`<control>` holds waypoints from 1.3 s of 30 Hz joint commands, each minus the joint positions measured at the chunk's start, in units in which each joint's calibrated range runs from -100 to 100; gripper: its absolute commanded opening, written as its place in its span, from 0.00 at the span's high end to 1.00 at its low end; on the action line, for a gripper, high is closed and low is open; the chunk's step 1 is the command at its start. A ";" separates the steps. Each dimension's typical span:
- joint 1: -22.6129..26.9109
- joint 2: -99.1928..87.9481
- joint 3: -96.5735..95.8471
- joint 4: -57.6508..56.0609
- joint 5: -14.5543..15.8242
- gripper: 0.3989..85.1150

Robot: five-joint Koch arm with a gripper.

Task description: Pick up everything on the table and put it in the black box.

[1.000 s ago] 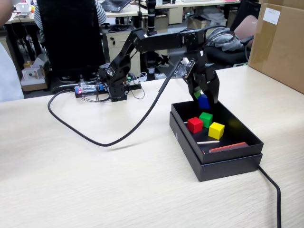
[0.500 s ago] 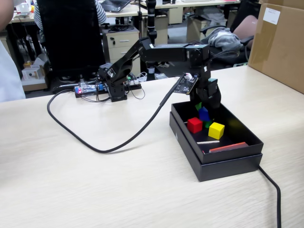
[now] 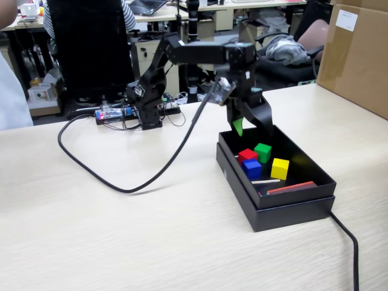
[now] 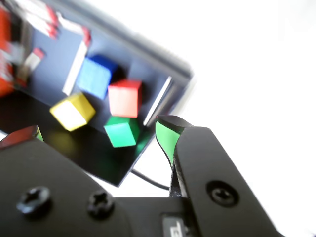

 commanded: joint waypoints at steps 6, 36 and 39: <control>-9.08 -39.87 -13.48 0.53 -4.25 0.45; -18.07 -90.01 -110.04 65.59 -7.28 0.42; -16.75 -90.01 -112.03 67.57 -5.91 0.42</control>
